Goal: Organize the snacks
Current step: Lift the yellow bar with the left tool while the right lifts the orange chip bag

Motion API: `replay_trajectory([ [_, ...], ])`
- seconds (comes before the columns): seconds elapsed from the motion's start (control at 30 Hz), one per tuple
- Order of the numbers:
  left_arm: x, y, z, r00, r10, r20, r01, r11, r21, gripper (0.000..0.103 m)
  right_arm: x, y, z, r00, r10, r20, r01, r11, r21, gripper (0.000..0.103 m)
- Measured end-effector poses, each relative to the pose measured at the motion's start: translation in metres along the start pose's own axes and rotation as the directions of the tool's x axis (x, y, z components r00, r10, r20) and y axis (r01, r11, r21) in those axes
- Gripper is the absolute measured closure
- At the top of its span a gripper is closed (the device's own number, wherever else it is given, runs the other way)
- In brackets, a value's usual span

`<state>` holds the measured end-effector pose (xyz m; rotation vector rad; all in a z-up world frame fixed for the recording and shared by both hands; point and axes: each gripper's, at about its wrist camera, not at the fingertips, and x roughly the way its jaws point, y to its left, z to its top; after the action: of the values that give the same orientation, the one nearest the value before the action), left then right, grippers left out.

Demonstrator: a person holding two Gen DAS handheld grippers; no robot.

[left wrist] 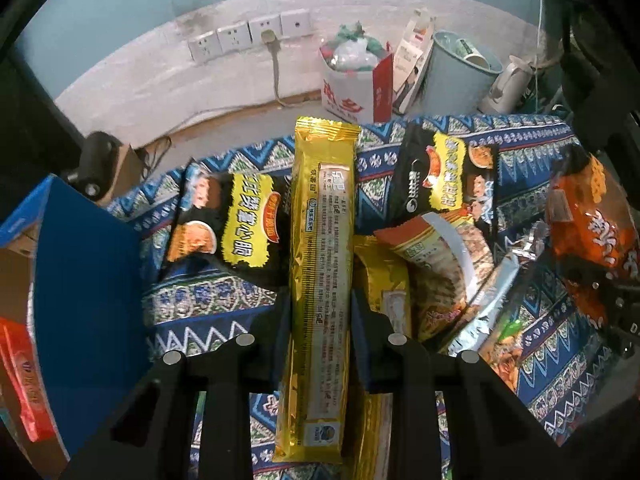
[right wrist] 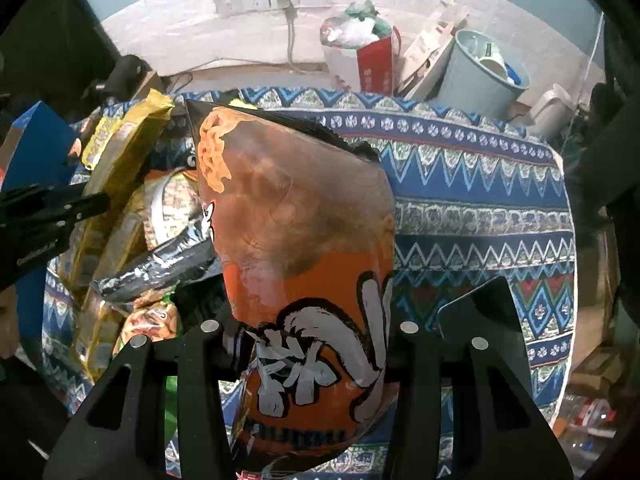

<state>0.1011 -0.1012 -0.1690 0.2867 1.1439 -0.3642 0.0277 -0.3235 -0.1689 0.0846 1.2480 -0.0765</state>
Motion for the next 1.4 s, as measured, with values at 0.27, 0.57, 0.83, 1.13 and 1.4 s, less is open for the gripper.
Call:
replay_trajectory([
  [0.27, -0.035, -0.001, -0.009, 0.998, 0.023, 0.056, -0.025, 0.999, 0.028, 0.075, -0.02, 0.009, 0.001, 0.999, -0.004, 0.042, 0.005, 1.0, -0.008, 0.058],
  [0.57, -0.07, 0.013, -0.021, 0.994, 0.032, 0.1, -0.034, 0.999, 0.017, 0.075, -0.043, 0.03, 0.006, 0.995, 0.007, 0.096, -0.003, 0.999, -0.038, 0.058],
  [0.83, -0.1, 0.032, -0.033, 0.988, 0.049, 0.144, -0.05, 0.999, 0.003, 0.075, -0.055, 0.052, 0.012, 0.992, 0.025, 0.127, -0.016, 0.997, -0.072, 0.058],
  [1.13, -0.129, 0.055, -0.042, 0.98, 0.061, 0.192, -0.055, 0.998, -0.037, 0.075, -0.066, 0.091, 0.024, 0.986, 0.061, 0.153, -0.042, 0.991, -0.128, 0.058],
  [1.4, -0.151, 0.077, -0.049, 0.97, 0.087, 0.228, -0.07, 0.994, -0.082, 0.075, -0.072, 0.125, 0.036, 0.981, 0.103, 0.165, -0.074, 0.982, -0.172, 0.058],
])
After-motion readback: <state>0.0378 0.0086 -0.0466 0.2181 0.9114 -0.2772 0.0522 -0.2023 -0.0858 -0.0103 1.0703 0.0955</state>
